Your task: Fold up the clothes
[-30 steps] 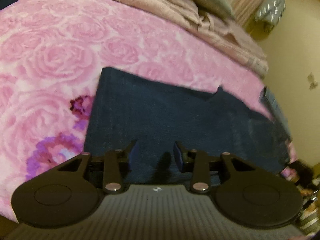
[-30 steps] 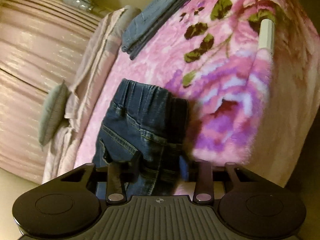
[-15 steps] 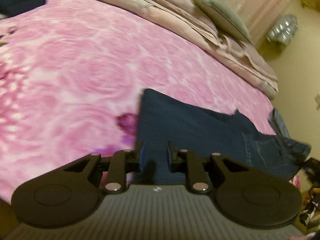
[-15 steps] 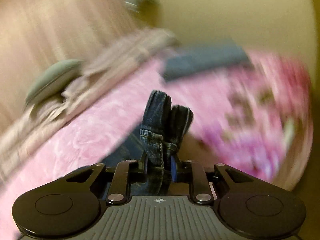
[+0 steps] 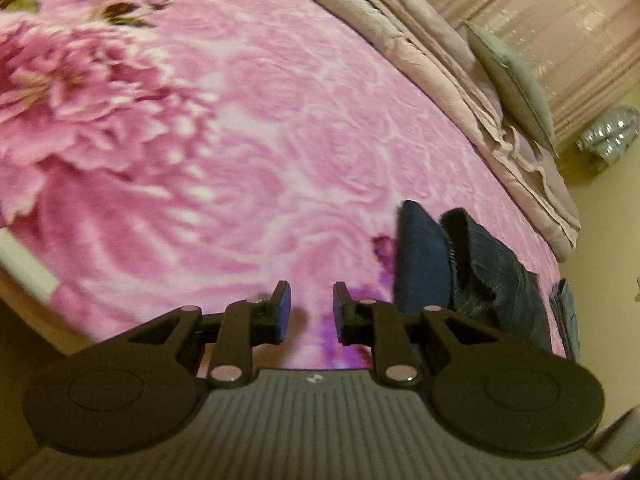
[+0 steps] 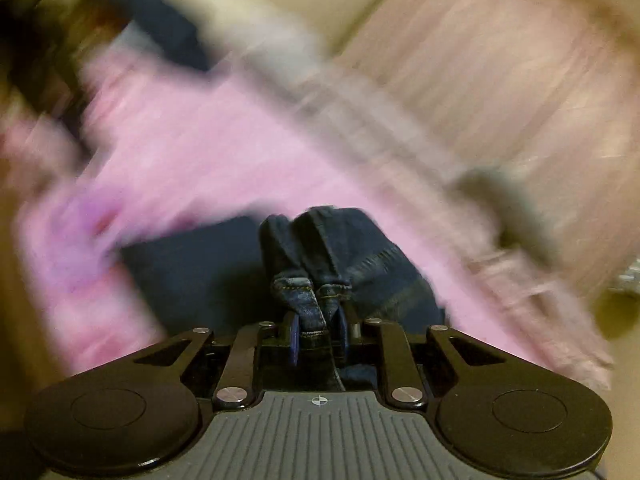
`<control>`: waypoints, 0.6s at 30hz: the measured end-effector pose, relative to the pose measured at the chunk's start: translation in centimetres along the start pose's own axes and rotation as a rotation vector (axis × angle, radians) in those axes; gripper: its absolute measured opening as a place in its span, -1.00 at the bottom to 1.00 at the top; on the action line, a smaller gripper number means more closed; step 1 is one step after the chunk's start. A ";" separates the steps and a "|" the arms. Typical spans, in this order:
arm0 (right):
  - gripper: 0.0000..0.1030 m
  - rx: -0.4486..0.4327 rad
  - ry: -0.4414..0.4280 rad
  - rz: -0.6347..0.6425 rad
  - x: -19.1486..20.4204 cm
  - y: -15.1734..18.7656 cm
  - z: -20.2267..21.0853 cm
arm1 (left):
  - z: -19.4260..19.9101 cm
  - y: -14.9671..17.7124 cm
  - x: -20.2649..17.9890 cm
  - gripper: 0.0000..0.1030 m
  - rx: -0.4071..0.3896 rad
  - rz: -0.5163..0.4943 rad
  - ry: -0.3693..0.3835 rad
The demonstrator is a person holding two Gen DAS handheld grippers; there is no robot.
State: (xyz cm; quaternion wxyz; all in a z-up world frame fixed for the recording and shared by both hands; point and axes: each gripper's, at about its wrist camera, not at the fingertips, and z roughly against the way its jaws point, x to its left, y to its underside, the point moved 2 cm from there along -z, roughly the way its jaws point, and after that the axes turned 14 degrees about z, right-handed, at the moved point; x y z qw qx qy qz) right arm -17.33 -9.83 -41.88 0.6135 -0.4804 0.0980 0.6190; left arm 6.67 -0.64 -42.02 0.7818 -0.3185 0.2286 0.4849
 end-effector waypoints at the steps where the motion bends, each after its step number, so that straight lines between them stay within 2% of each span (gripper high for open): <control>1: -0.64 0.004 0.011 0.032 1.2 -0.1 -0.4 | 0.1 -0.1 0.4 -0.67 0.000 0.005 -0.001; 3: -0.64 -0.017 0.033 0.036 0.8 -0.5 -0.2 | 0.2 -0.2 1.2 -0.67 0.002 0.016 0.000; 8: -0.64 -0.142 0.077 -0.017 -2.4 -2.8 1.7 | -0.2 -0.4 1.8 -0.67 0.007 0.045 0.024; 11: -0.65 -0.219 0.021 -0.008 -1.6 -3.5 2.7 | -0.3 -0.3 1.9 -0.66 0.009 0.036 0.028; 13: -0.65 -0.209 -0.037 0.050 0.6 -3.5 2.3 | -0.3 -0.3 2.0 -0.66 0.012 0.039 0.033; 15: -0.65 -0.179 -0.053 0.092 2.1 -3.1 1.4 | -0.2 -0.4 2.2 -0.66 0.017 0.045 0.041; 18: -0.65 -0.185 -0.056 0.080 1.4 -3.4 1.2 | -0.2 -0.4 2.4 -0.66 0.021 0.052 0.047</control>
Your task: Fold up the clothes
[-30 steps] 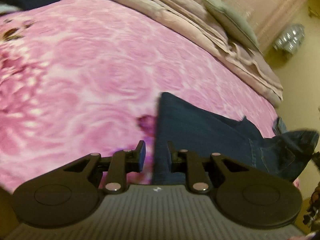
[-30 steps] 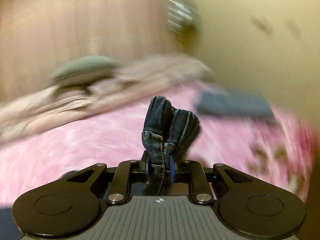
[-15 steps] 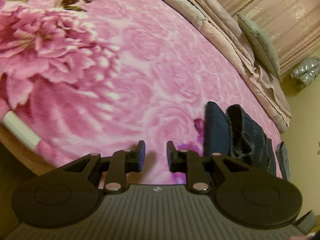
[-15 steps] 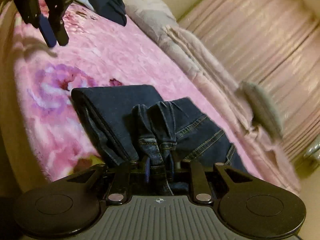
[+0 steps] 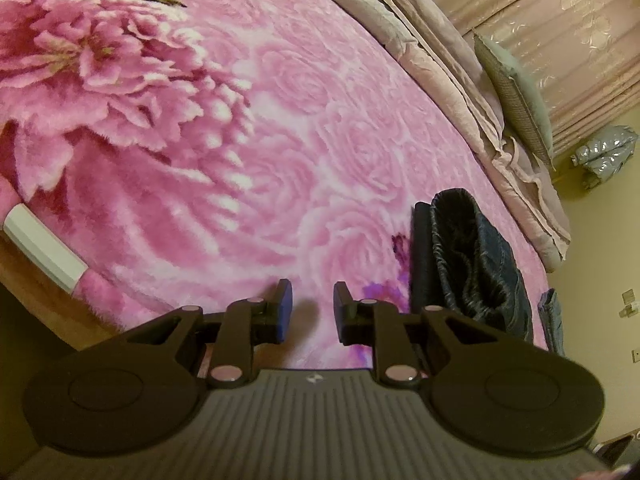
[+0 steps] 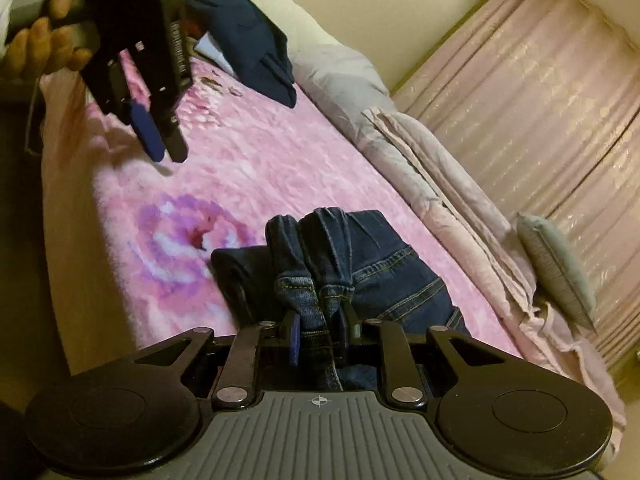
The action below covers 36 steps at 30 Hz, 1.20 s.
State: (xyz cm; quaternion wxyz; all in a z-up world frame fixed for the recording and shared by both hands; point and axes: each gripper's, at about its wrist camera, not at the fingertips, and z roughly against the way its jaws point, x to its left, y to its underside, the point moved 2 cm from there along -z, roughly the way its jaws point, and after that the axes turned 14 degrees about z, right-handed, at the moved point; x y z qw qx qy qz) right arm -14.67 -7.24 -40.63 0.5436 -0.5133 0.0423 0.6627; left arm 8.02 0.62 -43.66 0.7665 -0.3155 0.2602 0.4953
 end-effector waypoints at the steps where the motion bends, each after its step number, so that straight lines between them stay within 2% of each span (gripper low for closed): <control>1: -0.65 -0.008 0.008 0.003 -0.5 -0.2 0.3 | 0.0 0.0 0.1 -0.66 0.001 0.004 0.002; 4: -0.64 -0.025 0.012 0.005 -0.7 -0.3 1.5 | -0.1 0.1 0.0 -0.66 -0.001 0.003 0.002; 8: -0.64 -0.021 -0.005 0.038 1.5 0.4 2.9 | -0.3 0.2 0.0 -0.66 -0.002 -0.009 0.000; 13: -0.62 0.019 -0.014 0.062 3.0 0.8 2.0 | -0.2 0.1 0.0 -0.66 0.004 -0.008 -0.001; 14: -0.42 0.028 -0.016 0.078 3.3 0.7 1.8 | -0.2 0.1 0.0 -0.66 0.005 -0.005 -0.001; 15: -0.35 0.032 -0.020 0.083 3.4 0.5 1.8 | -0.1 0.1 0.0 -0.65 0.005 -0.001 -0.001; 16: -0.17 0.034 -0.025 0.079 3.3 0.5 1.8 | -0.1 0.2 0.0 -0.65 0.005 0.003 -0.001; 17: 0.33 0.040 -0.038 0.064 3.2 0.4 1.9 | 0.0 0.2 0.0 -0.65 0.007 0.004 -0.004; 18: 0.59 0.047 -0.054 0.037 2.7 0.4 2.2 | 0.1 0.3 -0.1 -0.63 0.008 0.006 -0.006; 19: 0.70 0.043 -0.062 -0.005 2.1 0.6 2.6 | 0.2 0.4 -0.2 -0.61 0.011 0.007 -0.005; 21: 0.70 0.031 -0.074 -0.128 0.3 1.0 3.8 | 0.6 0.5 -0.5 -0.51 0.018 0.010 0.001; 24: 0.70 0.053 -0.104 -0.431 -3.9 3.5 5.2 | 0.8 0.8 -1.4 -0.38 0.040 0.018 0.043; 25: 0.70 0.068 -0.097 -0.546 -5.4 4.8 5.6 | 0.8 0.9 -1.9 -0.36 0.052 0.023 0.066; 28: 0.70 0.134 -0.035 -0.912 -9.8 9.8 6.5 | 0.0 1.1 -3.3 -0.11 0.094 0.053 0.158; 31: 0.70 0.222 0.029 -1.245 -12.7 15.3 6.9 | -1.5 1.3 -4.9 0.01 0.145 0.095 0.251; 33: 0.70 0.263 0.036 -1.365 -13.5 17.7 6.8 | -2.5 1.6 -6.1 0.15 0.165 0.083 0.280; 36: 0.70 0.285 0.031 -1.459 -13.8 19.6 6.6 | -3.8 2.4 -8.0 0.15 0.196 0.018 0.268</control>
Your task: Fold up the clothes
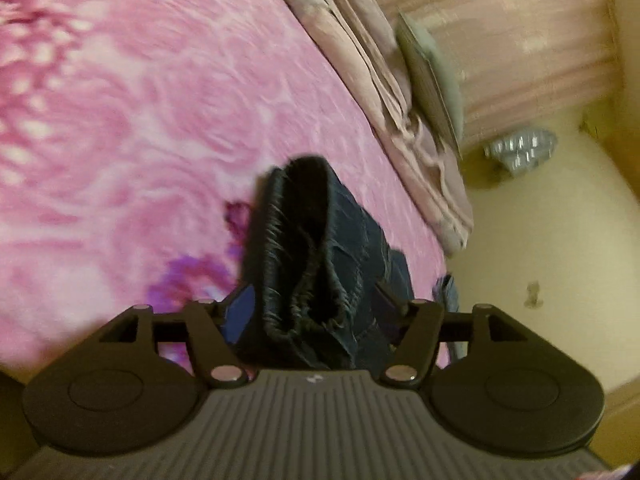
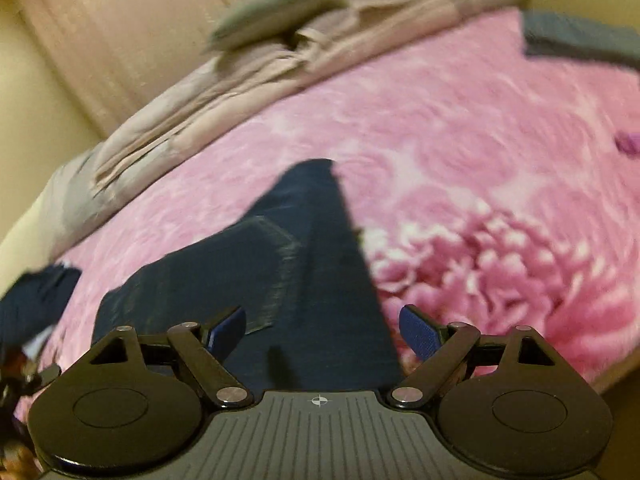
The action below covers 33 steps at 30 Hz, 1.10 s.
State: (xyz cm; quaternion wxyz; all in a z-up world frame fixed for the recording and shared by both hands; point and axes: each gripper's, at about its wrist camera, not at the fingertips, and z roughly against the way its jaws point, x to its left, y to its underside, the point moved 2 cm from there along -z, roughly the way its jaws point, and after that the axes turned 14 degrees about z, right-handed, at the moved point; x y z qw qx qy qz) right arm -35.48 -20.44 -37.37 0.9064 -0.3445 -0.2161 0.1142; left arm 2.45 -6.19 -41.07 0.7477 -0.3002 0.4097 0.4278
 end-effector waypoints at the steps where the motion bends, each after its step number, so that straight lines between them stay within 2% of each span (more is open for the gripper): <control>1: 0.70 0.007 -0.009 -0.022 -0.4 0.1 -0.1 | -0.5 0.2 -0.3 0.14 0.012 -0.014 -0.011; 3: 0.70 0.019 -0.026 -0.060 -0.8 0.5 -0.6 | -0.9 0.6 -0.8 0.12 0.005 -0.046 -0.029; 4: 0.70 0.024 -0.034 -0.074 -0.9 0.7 -0.7 | -0.9 0.7 -1.1 0.00 -0.003 -0.073 -0.035; 5: 0.70 0.028 -0.040 -0.086 -1.0 0.8 -0.9 | -0.9 0.7 -1.4 -0.47 -0.012 -0.104 -0.040; 6: 0.70 0.031 -0.041 -0.089 -1.0 0.9 -1.0 | -0.8 0.8 -1.6 -0.67 -0.017 -0.143 -0.052; 9: 0.69 0.037 -0.034 -0.078 -1.0 0.9 -1.1 | -0.7 1.3 -1.9 -0.80 -0.024 -0.265 -0.088; 11: 0.46 0.047 -0.024 -0.073 -1.2 1.0 -1.4 | -0.7 1.9 -1.9 -0.93 -0.040 -0.351 -0.117; 13: 0.32 0.058 -0.020 -0.078 -1.5 1.3 -2.0 | -1.1 2.2 -1.3 -0.89 -0.047 -0.418 -0.141; 17: 0.30 0.070 0.015 0.003 -0.8 1.8 -2.8 | -1.7 2.8 -1.1 -0.85 -0.079 -0.474 -0.181; 20: 0.31 0.075 0.032 0.058 -0.3 1.7 -2.8 | -2.3 3.9 -3.1 -0.84 -0.106 -0.625 -0.280; 24: 0.31 0.063 0.039 0.094 -0.4 1.0 -1.9 | -0.7 4.0 -5.9 -0.86 -0.157 -0.669 -0.343; 27: 0.31 -0.023 0.071 0.158 -0.3 -0.3 0.0 | 0.6 2.9 -8.5 -0.86 -0.220 -0.646 -0.304; 29: 0.31 -0.071 0.060 0.180 -0.2 -1.3 0.4 | -0.1 2.5 -10.2 -0.86 -0.214 -0.657 -0.262; 33: 0.30 -0.089 0.030 0.252 1.3 -2.8 -1.2 | -3.4 2.5 -12.6 -0.85 -0.171 -0.724 -0.244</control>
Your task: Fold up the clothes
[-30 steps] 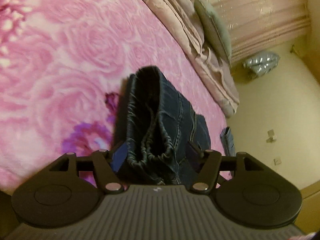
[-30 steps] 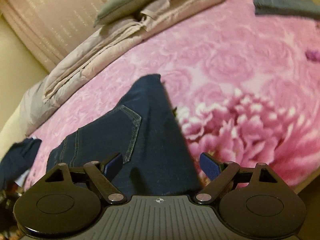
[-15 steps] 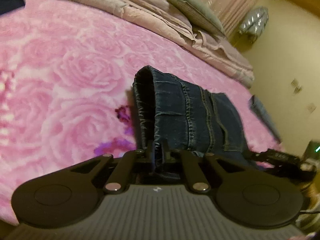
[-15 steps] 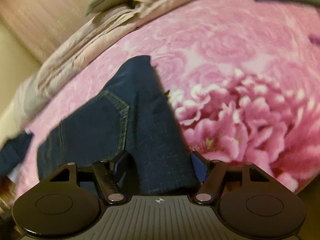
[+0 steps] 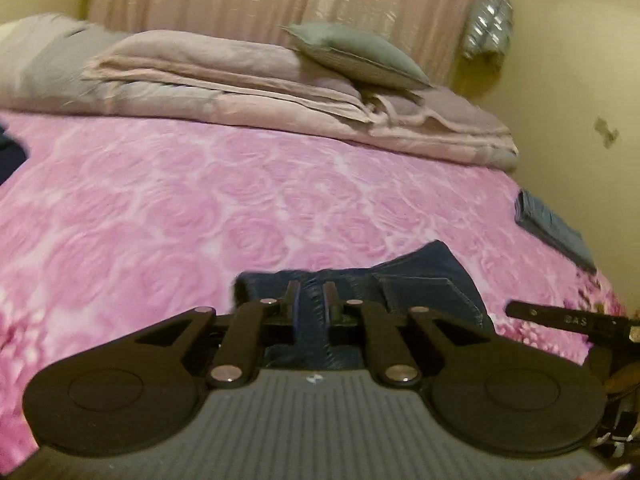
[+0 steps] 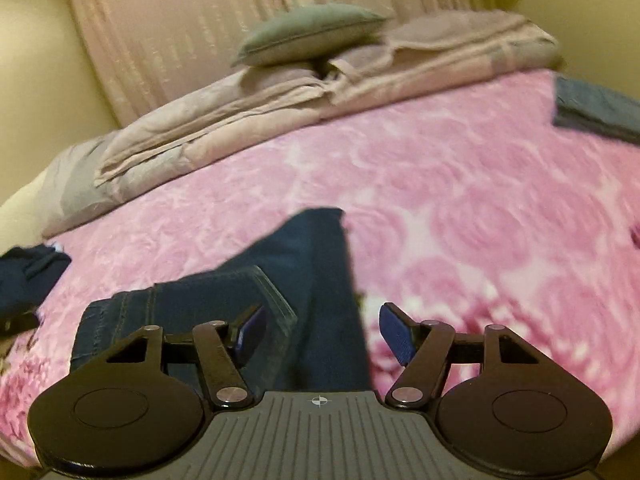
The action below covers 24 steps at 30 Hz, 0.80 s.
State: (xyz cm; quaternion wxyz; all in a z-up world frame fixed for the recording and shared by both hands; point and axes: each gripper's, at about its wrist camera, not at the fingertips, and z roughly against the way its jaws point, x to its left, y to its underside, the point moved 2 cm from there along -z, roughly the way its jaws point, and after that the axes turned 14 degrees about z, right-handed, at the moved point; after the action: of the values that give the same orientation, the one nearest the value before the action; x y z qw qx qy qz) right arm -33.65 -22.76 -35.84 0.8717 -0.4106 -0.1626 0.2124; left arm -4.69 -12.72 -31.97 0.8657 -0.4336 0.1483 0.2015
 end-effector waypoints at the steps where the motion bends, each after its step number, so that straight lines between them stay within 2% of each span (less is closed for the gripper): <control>1: 0.25 0.000 -0.006 0.020 0.4 -0.3 -0.6 | -0.9 0.0 -0.5 -0.85 0.016 -0.011 0.010; 2: 0.05 -0.001 -0.013 0.040 0.8 -0.7 -1.2 | -1.7 0.0 -0.9 -0.85 0.033 -0.023 0.019; 4: -0.08 -0.006 -0.026 0.061 1.1 -1.2 -2.5 | -3.5 0.1 -1.5 -0.85 0.057 -0.054 0.016; 6: -0.12 -0.012 -0.039 0.077 1.4 -1.7 -3.9 | -5.2 0.4 -1.9 -0.85 0.073 -0.087 -0.008; 8: -0.21 -0.018 -0.053 0.093 1.7 -2.2 -5.2 | -7.0 1.0 -1.6 -0.89 0.078 -0.137 -0.076; 11: -0.22 0.056 -0.036 0.125 1.8 -1.8 -8.7 | -8.6 2.5 -0.3 -0.90 0.061 -0.190 -0.138; 13: -0.22 0.096 -0.023 0.135 1.6 -1.1 -10.3 | -8.7 3.2 0.7 -0.89 0.032 -0.183 -0.136; 18: -0.22 0.082 -0.041 0.133 0.8 -1.3 -9.9 | -8.1 2.5 1.1 -0.92 0.006 -0.131 -0.138; 21: -0.22 0.014 -0.024 0.122 -0.2 -2.6 -8.5 | -6.9 0.6 1.4 -0.92 -0.053 -0.052 -0.104; 23: -0.22 -0.010 -0.020 0.121 -0.7 -3.7 -8.4 | -6.9 -0.5 1.8 -0.92 -0.053 -0.021 -0.094; 24: -0.22 -0.014 -0.019 0.123 -0.9 -4.2 -8.8 | -7.4 -0.5 2.0 -0.92 -0.041 -0.028 -0.113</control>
State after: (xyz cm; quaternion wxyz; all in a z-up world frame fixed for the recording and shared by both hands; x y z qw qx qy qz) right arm -29.42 -31.25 -38.00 0.8526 -0.4238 -0.1467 0.2683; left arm -3.31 -18.60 -36.74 0.8664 -0.4411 0.0889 0.2165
